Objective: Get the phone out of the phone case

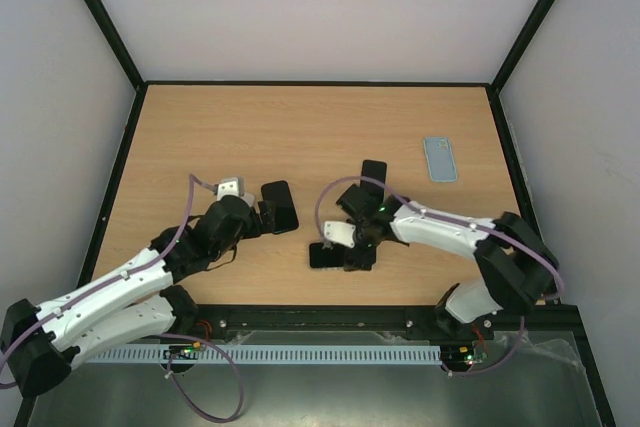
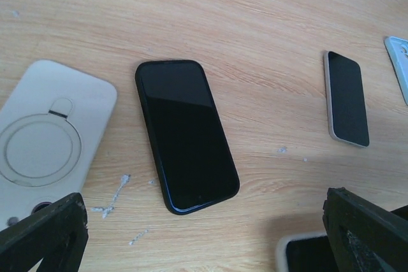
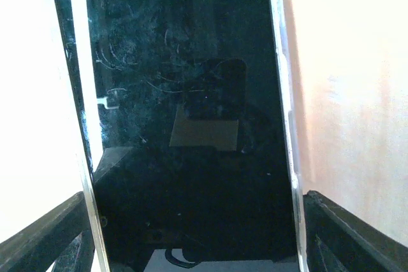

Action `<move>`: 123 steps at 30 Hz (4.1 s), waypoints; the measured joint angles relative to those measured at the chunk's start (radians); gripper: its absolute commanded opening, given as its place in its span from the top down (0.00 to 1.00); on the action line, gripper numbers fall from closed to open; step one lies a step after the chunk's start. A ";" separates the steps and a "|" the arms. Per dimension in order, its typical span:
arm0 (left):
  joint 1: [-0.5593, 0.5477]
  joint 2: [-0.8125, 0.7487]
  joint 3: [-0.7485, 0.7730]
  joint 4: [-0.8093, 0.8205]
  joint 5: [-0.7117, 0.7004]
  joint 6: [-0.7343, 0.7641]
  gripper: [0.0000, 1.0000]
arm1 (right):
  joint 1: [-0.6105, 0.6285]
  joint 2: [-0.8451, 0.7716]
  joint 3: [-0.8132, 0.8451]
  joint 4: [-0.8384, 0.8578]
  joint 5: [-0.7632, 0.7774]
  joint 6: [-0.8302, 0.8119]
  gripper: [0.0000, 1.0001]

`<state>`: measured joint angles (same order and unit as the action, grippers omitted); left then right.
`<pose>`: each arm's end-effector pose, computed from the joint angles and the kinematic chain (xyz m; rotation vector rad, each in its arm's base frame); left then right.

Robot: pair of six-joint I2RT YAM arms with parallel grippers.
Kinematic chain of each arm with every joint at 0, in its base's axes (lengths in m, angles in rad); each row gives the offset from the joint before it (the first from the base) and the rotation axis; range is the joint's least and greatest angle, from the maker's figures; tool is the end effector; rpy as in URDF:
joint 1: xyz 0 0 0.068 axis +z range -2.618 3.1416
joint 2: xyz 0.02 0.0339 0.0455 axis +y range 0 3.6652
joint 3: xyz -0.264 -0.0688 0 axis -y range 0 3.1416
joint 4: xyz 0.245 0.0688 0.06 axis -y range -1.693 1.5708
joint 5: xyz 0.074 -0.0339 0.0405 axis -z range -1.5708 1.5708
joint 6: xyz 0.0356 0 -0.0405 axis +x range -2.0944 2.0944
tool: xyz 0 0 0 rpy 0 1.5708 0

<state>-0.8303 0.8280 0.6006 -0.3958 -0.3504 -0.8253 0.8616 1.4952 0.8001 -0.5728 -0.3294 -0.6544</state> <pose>0.1311 -0.1253 0.2485 -0.1940 2.1986 -0.5668 0.1598 0.2039 0.1631 -1.9986 2.0068 0.5127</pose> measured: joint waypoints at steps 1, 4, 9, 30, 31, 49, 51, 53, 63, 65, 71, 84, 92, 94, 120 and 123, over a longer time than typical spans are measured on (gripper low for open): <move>0.007 0.005 -0.019 0.026 0.011 -0.012 0.00 | -0.030 -0.031 0.000 -0.010 -0.015 0.013 0.53; 0.020 0.031 -0.063 0.121 0.051 -0.049 0.02 | -0.108 -0.127 0.001 -0.011 -0.064 0.076 0.53; 0.018 0.143 -0.080 0.357 0.167 -0.118 0.20 | -0.158 -0.269 -0.002 0.014 -0.111 0.194 0.54; -0.197 0.454 0.023 0.801 0.140 -0.311 0.60 | -0.253 -0.351 0.032 0.054 -0.184 0.488 0.59; -0.197 0.460 0.024 0.811 0.134 -0.317 0.62 | -0.254 -0.357 0.032 0.058 -0.185 0.499 0.60; -0.190 0.533 0.096 0.872 0.118 -0.298 0.97 | -0.261 -0.428 0.010 0.108 -0.154 0.578 0.06; -0.181 0.528 0.100 0.859 0.133 -0.280 0.98 | -0.261 -0.429 0.010 0.114 -0.160 0.560 0.02; -0.163 0.515 0.100 0.827 0.160 -0.257 0.97 | -0.259 -0.438 0.010 0.114 -0.166 0.534 0.02; 0.087 0.264 0.075 0.585 0.489 0.045 0.98 | -0.258 -0.581 0.010 0.086 -0.197 0.460 0.03; 0.105 0.219 0.057 0.576 0.582 0.113 0.98 | -0.258 -0.590 0.010 0.079 -0.207 0.439 0.02; 0.106 0.155 0.034 0.563 0.859 0.267 0.98 | -0.258 -0.538 0.039 -0.050 -0.380 0.244 0.25; 0.106 0.141 -0.005 0.734 1.096 0.271 0.98 | -0.257 -0.399 0.072 -0.352 -0.716 -0.129 0.48; 0.106 0.142 -0.019 0.823 1.140 0.219 0.97 | -0.257 -0.497 0.070 -0.298 -0.779 -0.078 0.57; 0.106 0.142 -0.024 0.842 1.145 0.207 0.98 | -0.257 -0.507 0.069 -0.283 -0.789 -0.063 0.58; 0.111 0.236 -0.032 1.039 1.260 -0.018 0.98 | -0.252 -0.547 0.063 -0.312 -0.762 -0.244 0.91; 0.118 0.237 -0.032 1.041 1.261 -0.048 0.98 | -0.250 -0.551 0.060 -0.303 -0.733 -0.259 0.91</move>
<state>-0.7124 1.0649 0.5682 0.6453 0.9108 -0.8730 0.6113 0.9440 0.8600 -0.8753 -1.0622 -0.9131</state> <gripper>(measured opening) 0.086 0.123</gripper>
